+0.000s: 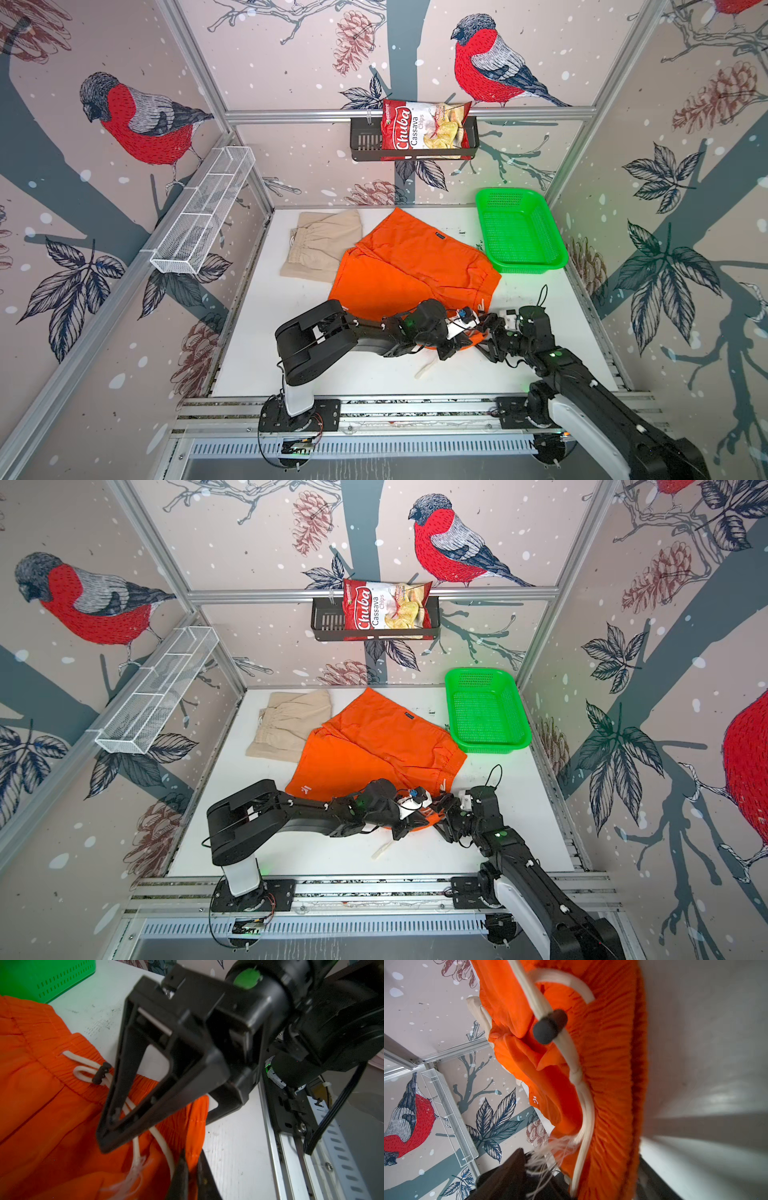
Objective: Fold and stack the shorts
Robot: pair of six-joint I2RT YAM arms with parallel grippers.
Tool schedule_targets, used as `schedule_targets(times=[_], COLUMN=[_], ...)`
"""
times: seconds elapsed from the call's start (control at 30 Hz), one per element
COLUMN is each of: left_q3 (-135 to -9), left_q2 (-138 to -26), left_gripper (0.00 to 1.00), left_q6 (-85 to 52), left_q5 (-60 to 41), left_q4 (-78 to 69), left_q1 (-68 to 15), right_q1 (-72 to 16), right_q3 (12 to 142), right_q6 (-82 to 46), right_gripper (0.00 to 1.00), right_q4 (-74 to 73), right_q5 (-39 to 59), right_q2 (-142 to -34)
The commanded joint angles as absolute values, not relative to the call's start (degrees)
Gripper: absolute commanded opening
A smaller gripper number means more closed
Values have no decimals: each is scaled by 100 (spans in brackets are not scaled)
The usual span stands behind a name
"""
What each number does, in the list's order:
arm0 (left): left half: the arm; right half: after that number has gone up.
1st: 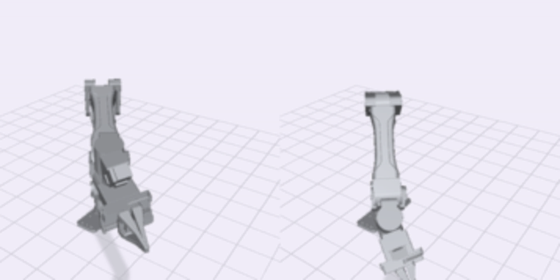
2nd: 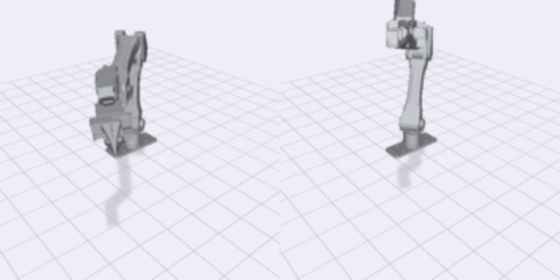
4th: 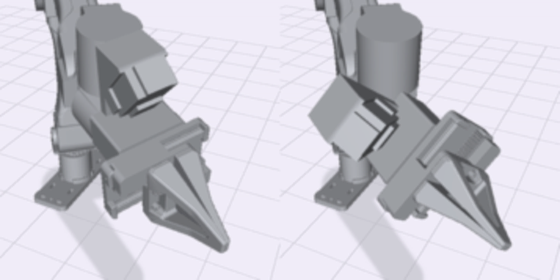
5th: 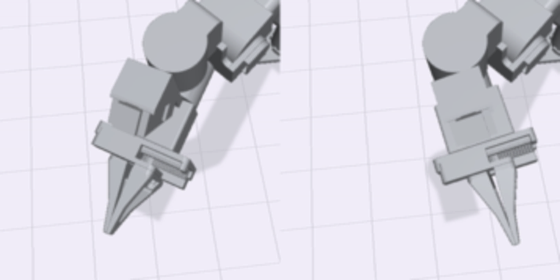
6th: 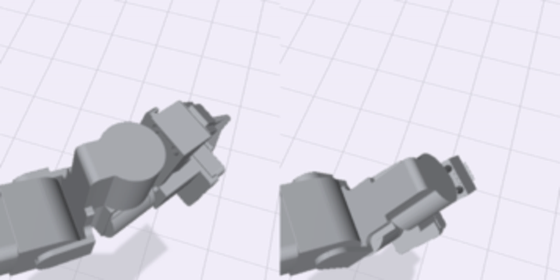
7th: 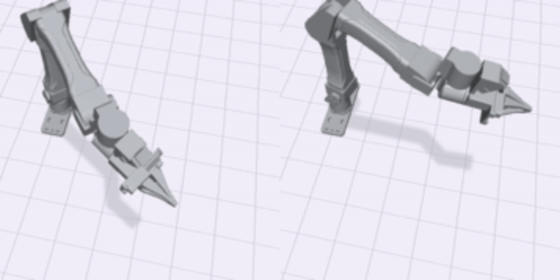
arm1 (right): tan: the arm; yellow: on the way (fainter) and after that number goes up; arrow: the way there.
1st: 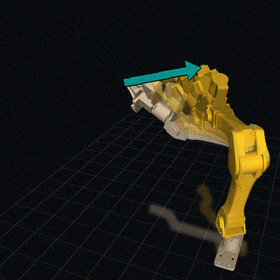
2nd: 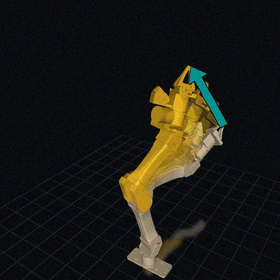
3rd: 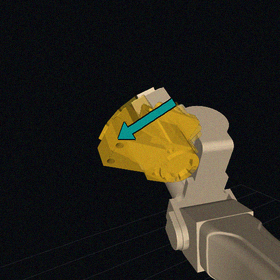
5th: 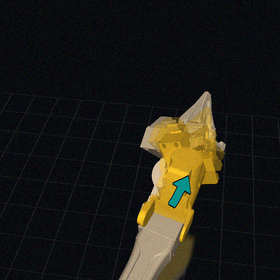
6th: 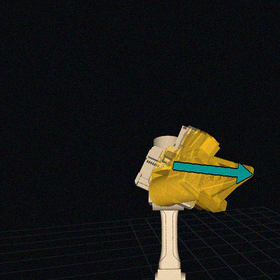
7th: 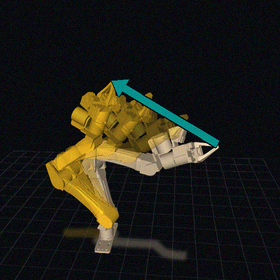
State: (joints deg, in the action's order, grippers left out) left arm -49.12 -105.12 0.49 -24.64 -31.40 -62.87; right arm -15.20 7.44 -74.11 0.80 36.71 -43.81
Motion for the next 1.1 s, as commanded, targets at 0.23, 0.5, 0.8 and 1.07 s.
schedule_targets(times=[0.23,0.5,0.8,1.07], left_q3=[-4442,-4730,-4603,-4009], left_q2=[-9515,-8349,-8159,-7613], left_gripper=[66,66,69,65], left_q6=[-878,-3059,-4183,-5084], left_q5=[-2532,-1447,-1816,-1168], left_q4=[-3103,-163,2163,2575], left_q1=[-5716,-4109,-1752,-826], right_q1=[-1318,-1274,-1274,-1282], right_q3=[808,738,995,1072], right_q6=[-6657,-6574,-6238,-6148], right_gripper=[33,9,8,8], right_q4=[759,742,1020,1160], right_q5=[3420,3349,3359,3305], right_q2=[-4632,-4717,-4974,-4983])
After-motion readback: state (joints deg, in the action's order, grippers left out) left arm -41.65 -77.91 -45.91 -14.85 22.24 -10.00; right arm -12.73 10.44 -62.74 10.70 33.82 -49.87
